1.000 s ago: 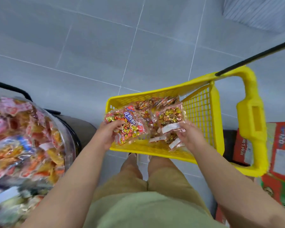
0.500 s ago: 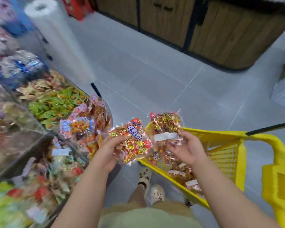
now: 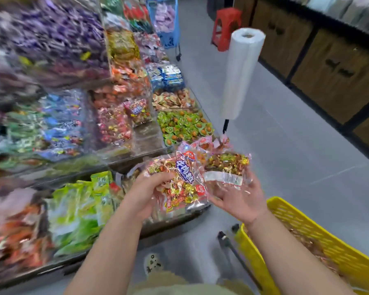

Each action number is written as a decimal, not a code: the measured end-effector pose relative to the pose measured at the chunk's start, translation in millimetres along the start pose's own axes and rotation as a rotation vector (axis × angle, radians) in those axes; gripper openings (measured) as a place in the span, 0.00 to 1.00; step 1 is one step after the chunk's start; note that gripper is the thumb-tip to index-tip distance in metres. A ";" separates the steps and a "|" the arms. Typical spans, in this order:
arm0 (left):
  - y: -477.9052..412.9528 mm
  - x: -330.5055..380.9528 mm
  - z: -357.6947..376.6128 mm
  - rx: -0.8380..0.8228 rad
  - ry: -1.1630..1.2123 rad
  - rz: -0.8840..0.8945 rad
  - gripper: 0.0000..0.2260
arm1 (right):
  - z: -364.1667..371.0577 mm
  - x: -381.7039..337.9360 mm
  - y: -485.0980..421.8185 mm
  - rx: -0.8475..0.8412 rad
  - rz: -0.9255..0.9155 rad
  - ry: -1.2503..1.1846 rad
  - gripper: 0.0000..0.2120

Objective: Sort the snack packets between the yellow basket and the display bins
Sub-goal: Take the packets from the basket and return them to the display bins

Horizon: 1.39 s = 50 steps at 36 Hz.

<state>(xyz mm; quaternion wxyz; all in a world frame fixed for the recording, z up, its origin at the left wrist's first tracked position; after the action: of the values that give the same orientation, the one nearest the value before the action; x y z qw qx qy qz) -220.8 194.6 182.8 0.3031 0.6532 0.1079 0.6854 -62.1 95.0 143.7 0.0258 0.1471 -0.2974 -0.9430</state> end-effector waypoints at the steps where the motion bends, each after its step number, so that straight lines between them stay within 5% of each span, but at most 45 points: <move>1: -5.2 5.5 -13.1 0.003 0.008 0.003 0.06 | 11.2 6.9 -12.1 0.021 0.003 0.007 0.46; 5: -28.9 34.8 -66.4 0.027 -0.035 0.054 0.14 | 78.4 39.7 -52.9 -0.125 -0.005 0.131 0.33; 13: -67.8 100.6 -160.5 0.093 -0.015 0.152 0.26 | 148.3 97.7 -149.1 -0.031 0.097 0.091 0.30; 17: -82.6 118.8 -196.8 0.116 0.023 0.162 0.16 | 171.4 123.1 -173.5 -0.106 0.161 0.112 0.32; 20: -90.6 129.0 -218.6 0.150 0.055 0.162 0.19 | 182.2 130.4 -190.3 -0.134 0.154 0.144 0.23; 26: -113.3 135.0 -246.6 0.204 0.082 0.130 0.21 | 179.5 105.4 -226.7 0.102 -0.023 0.058 0.19; 31: -128.2 142.0 -255.1 0.222 0.100 0.130 0.14 | 196.6 76.4 -244.9 0.005 -0.095 0.081 0.20; 36: -147.1 148.9 -266.3 0.281 0.163 0.118 0.20 | 210.1 46.6 -265.8 0.052 -0.077 0.232 0.12; 39: -159.2 155.9 -267.9 0.310 0.169 0.137 0.34 | 212.9 25.6 -282.0 0.156 -0.064 0.395 0.12; 46: -181.6 174.9 -259.0 0.374 0.197 0.121 0.17 | 231.1 -14.3 -319.2 0.290 -0.130 0.672 0.15; 50: -193.7 179.2 -256.4 0.402 0.173 0.115 0.20 | 239.9 -40.7 -337.1 0.460 -0.503 1.326 0.22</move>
<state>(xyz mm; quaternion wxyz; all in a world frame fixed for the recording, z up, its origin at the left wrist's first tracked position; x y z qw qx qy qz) -407.3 511.6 194.5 0.1169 0.6445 0.2307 0.7195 -80.4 510.2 149.9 -0.0483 0.7504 -0.3665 -0.5480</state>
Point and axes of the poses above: each hand's wrist, its own y-axis away from the middle knuckle, its own z-axis out of the palm, x = y × z, the point moved 8 cm from there along -y, towards the middle knuckle, and after that the axes turned 14 degrees about x, right-handed, at the moved point
